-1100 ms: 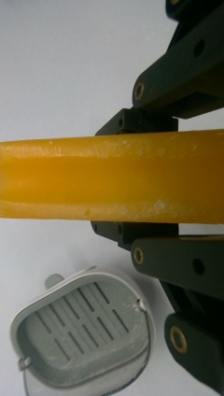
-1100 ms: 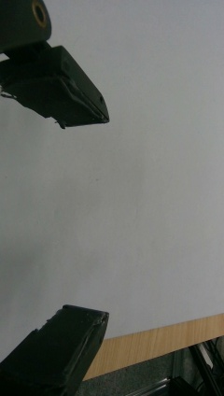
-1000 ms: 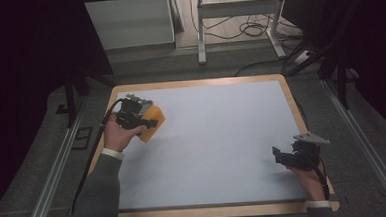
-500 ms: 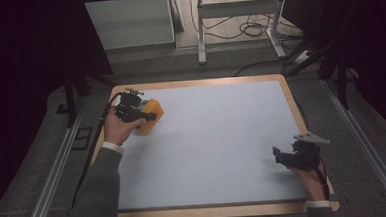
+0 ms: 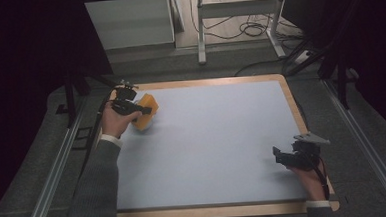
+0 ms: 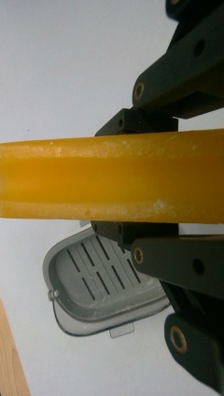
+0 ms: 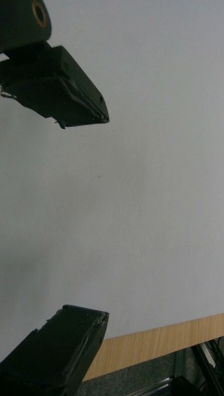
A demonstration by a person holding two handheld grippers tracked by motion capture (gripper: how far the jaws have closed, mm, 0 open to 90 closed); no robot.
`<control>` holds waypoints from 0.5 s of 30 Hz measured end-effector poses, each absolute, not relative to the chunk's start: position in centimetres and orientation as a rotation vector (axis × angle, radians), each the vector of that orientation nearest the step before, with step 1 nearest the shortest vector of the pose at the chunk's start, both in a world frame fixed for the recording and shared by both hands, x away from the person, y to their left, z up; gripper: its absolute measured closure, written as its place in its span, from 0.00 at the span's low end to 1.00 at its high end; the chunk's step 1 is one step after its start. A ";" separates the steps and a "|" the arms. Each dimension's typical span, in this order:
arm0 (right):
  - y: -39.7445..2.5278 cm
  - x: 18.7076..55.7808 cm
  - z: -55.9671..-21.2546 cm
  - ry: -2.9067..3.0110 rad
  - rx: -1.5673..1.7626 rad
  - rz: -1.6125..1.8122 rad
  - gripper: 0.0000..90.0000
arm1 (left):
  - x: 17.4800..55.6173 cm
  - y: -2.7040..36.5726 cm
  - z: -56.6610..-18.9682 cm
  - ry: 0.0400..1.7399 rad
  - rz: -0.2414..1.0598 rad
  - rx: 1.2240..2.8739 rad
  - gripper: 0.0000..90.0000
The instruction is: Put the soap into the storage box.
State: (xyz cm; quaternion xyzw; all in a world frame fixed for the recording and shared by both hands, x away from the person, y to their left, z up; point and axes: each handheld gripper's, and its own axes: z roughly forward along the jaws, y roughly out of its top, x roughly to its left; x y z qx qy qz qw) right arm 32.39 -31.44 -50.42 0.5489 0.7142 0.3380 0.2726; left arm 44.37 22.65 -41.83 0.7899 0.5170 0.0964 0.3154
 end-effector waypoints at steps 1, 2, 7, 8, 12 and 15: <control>-31.4 32.4 -50.4 1.922 1.479 0.910 0.06 | 44.5 22.7 -41.9 1.366 0.256 2.077 0.68; -31.4 32.4 -50.4 1.922 1.478 0.909 0.06 | 44.6 22.7 -41.9 1.369 0.257 2.078 0.68; -31.4 32.4 -50.5 1.929 1.474 0.908 0.06 | 45.2 22.9 -42.0 1.390 0.260 2.068 0.68; -31.4 32.4 -50.4 1.928 1.474 0.908 0.06 | 45.3 23.0 -42.0 1.393 0.260 2.065 0.68; -31.5 32.4 -50.5 1.923 1.477 0.907 0.06 | 45.7 23.2 -42.2 1.410 0.265 2.053 0.68; -31.5 32.4 -50.5 1.925 1.476 0.907 0.06 | 45.9 23.4 -42.4 1.422 0.263 2.049 0.68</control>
